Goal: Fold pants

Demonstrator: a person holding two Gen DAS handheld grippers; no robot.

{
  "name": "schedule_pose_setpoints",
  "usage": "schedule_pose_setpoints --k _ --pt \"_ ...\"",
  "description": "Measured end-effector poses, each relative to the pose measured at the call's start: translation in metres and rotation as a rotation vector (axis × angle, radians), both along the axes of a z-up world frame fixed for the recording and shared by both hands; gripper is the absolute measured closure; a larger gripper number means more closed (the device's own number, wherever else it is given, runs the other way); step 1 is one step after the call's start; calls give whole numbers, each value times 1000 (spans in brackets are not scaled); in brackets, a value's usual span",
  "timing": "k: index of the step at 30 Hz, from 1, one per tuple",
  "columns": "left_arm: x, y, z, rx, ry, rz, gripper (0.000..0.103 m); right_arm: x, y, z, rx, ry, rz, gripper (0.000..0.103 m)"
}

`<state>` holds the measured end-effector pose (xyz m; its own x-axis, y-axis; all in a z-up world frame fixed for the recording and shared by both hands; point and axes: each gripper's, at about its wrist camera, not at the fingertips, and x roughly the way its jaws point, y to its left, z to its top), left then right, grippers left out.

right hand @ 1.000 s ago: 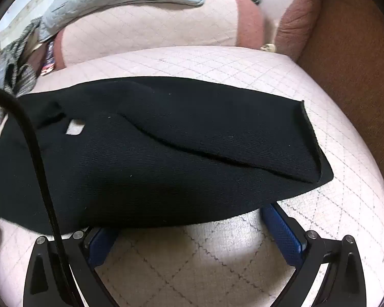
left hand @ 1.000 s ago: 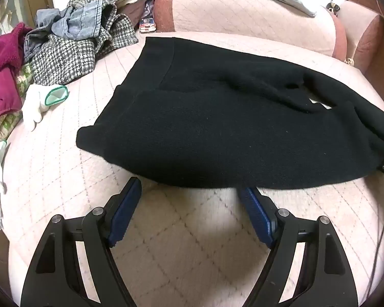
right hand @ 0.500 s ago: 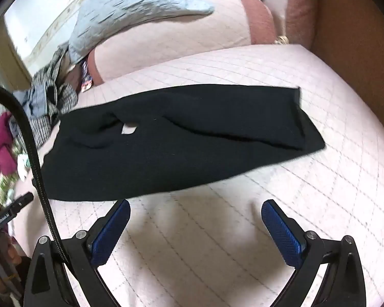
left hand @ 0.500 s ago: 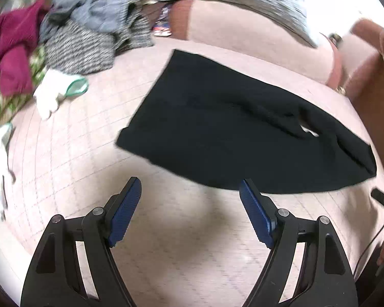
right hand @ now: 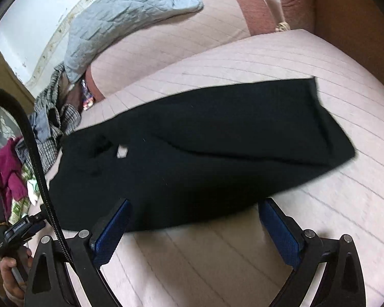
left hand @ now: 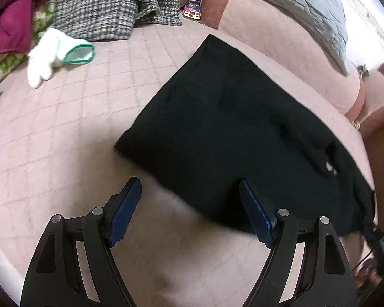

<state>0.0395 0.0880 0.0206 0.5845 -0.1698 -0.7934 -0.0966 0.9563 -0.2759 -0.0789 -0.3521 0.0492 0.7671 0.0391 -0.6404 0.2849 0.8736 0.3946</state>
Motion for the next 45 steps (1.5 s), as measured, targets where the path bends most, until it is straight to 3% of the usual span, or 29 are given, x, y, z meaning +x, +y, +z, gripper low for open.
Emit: schedule_pose_setpoints --k 2,3,4,5,6,7,8,10,13,19,24,27,29,30,31,34,38,43,44,45 --pt "11 -3 -1 -6 7 2 23 6 0 -3 -7 8 -5 22" --pt "18 -5 -1 -4 17 4 23 10 -1 -3 -6 13 -8 45" --pt "23 -6 -1 -4 18 5 23 13 -3 -6 5 6 -11 61" --pt "28 -8 0 -14 16 0 28 16 -6 -7 23 12 -24 68" --pt "29 -9 -1 -23 18 -7 37 17 -12 -9 52 5 -42 81" --pt "31 -9 -1 -32 21 -16 59 17 -16 -11 86 -6 -52 88" --pt "34 -11 -1 -52 37 -39 74 16 -20 -13 113 -9 -59 89" --pt "31 -13 2 -64 47 -58 81 11 -21 -13 131 4 -60 95" --pt "15 -19 17 -12 21 -71 84 -2 -11 1 124 -12 -34 97" --pt "-23 -8 51 -11 -15 -110 84 -41 10 32 92 -3 31 98" --pt "-38 7 20 50 77 -74 84 -62 30 17 74 94 52 98" --pt "-41 8 6 66 86 -78 84 -58 34 -8 94 224 23 95" --pt "-46 6 13 85 79 -73 84 -61 31 1 94 222 9 74" --pt "-47 5 16 88 77 -72 83 -63 29 9 48 237 -14 51" --pt "-48 5 19 95 75 -72 81 -67 26 18 -10 241 -45 48" --pt "-53 11 26 114 59 -72 77 -88 2 39 -61 214 -134 47" --pt "-54 19 21 107 82 -65 75 -99 -38 48 -152 294 -255 46" --pt "-56 16 26 119 85 -60 75 -54 -66 31 -195 440 -189 47" --pt "-58 16 28 131 76 -62 75 -47 -69 21 -168 454 -138 51" --pt "-61 16 30 137 73 -61 75 -41 -69 14 -130 450 -101 69"
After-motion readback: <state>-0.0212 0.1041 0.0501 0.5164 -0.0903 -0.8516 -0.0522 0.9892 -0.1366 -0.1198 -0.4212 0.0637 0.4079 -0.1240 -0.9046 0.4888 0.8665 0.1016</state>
